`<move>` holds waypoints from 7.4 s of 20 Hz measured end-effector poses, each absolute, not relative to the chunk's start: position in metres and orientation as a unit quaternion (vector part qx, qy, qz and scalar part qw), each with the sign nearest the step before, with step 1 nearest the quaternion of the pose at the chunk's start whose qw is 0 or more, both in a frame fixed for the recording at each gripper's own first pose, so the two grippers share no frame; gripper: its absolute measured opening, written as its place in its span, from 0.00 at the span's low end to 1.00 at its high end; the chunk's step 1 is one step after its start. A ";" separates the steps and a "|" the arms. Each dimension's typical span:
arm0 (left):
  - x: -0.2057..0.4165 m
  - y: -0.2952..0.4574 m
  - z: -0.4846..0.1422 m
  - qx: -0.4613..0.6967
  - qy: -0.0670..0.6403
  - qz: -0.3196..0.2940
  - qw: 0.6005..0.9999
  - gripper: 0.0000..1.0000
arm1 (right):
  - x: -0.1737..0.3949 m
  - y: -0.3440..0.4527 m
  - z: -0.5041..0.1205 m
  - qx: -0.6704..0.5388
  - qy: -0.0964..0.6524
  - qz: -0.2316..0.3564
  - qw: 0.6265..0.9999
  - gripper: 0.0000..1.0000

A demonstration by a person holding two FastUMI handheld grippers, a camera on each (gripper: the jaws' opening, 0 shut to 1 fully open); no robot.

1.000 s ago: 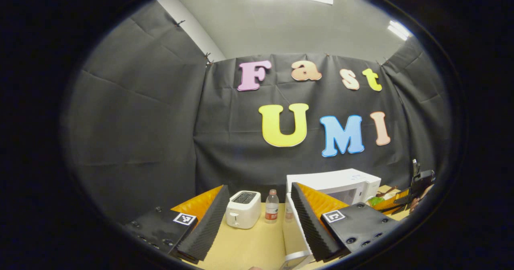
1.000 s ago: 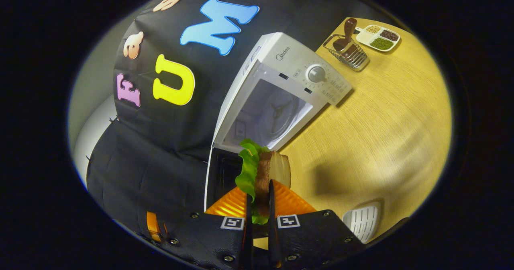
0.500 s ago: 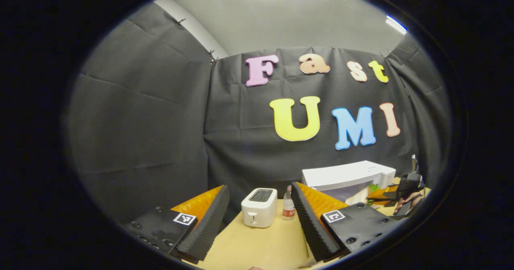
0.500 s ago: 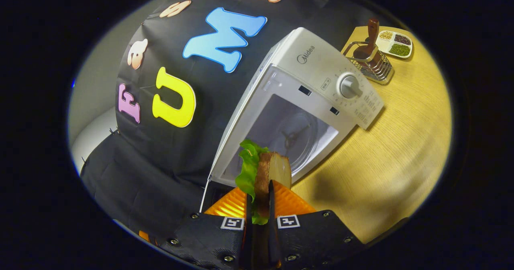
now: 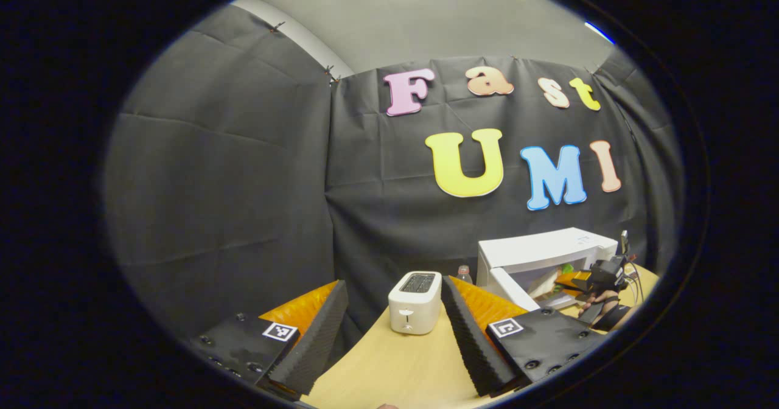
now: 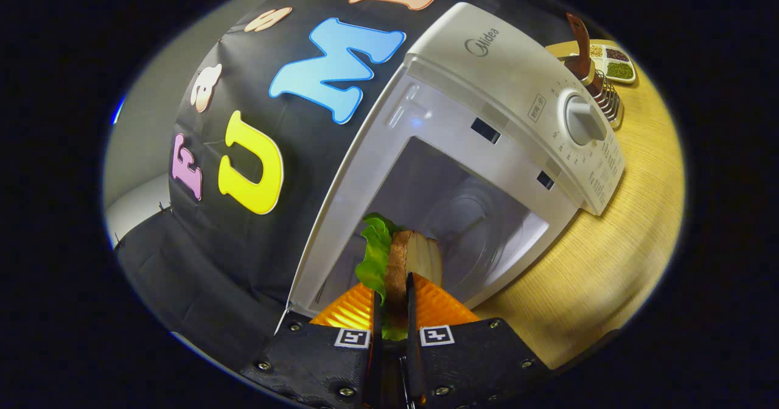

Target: Open the microwave oven with the left hand, put the food in, and close the microwave oven.

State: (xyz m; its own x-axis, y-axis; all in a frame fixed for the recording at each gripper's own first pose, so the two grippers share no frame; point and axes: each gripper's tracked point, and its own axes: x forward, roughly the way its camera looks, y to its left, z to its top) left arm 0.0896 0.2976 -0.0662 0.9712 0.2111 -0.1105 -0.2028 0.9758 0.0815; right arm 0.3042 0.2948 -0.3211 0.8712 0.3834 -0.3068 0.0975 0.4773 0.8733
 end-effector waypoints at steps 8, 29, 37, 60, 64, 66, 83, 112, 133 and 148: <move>0.092 0.305 -0.080 0.052 0.083 0.105 0.990 1.00 | 0.337 0.287 -0.364 0.446 0.236 0.044 0.862 0.16; 0.092 0.271 -0.128 0.011 0.096 0.096 0.991 1.00 | 0.260 0.233 -0.268 0.121 0.196 0.071 0.971 0.98; 0.082 0.260 -0.162 -0.003 0.111 0.099 0.989 0.98 | 0.190 0.172 -0.154 0.046 0.119 0.103 0.987 0.98; 0.052 0.151 -0.249 0.008 0.195 0.077 0.978 0.08 | 0.075 0.051 -0.069 0.010 0.079 0.132 0.988 0.98; 0.055 0.124 -0.241 0.012 0.186 0.068 0.980 0.09 | 0.063 0.032 -0.066 0.011 0.075 0.135 0.988 0.98; 0.059 0.110 -0.237 0.009 0.185 0.057 0.981 0.07 | 0.062 0.028 -0.067 0.010 0.077 0.135 0.988 0.98; 0.147 -0.021 -0.226 -0.037 0.176 -0.146 0.973 0.14 | 0.092 0.031 -0.072 0.009 0.078 0.066 0.995 0.98; 0.327 -0.092 -0.246 -0.036 0.153 -0.212 0.964 0.05 | 0.108 0.008 -0.093 -0.023 0.110 -0.064 0.992 0.98; 0.266 -0.080 -0.167 0.010 0.091 -0.128 0.987 0.07 | 0.080 0.024 -0.069 0.002 0.085 0.011 0.996 0.98; 0.100 -0.036 -0.053 0.007 0.027 -0.053 0.998 0.07 | 0.024 0.006 -0.062 0.014 0.063 0.060 0.996 0.98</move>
State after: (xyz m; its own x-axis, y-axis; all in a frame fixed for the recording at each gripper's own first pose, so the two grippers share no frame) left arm 0.1003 -0.0363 -0.0534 0.9930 -0.1046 -0.0550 0.1053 0.9944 0.0102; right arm 0.0245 0.0064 -0.0619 0.9849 0.1216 -0.1231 -0.1182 0.9924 0.0346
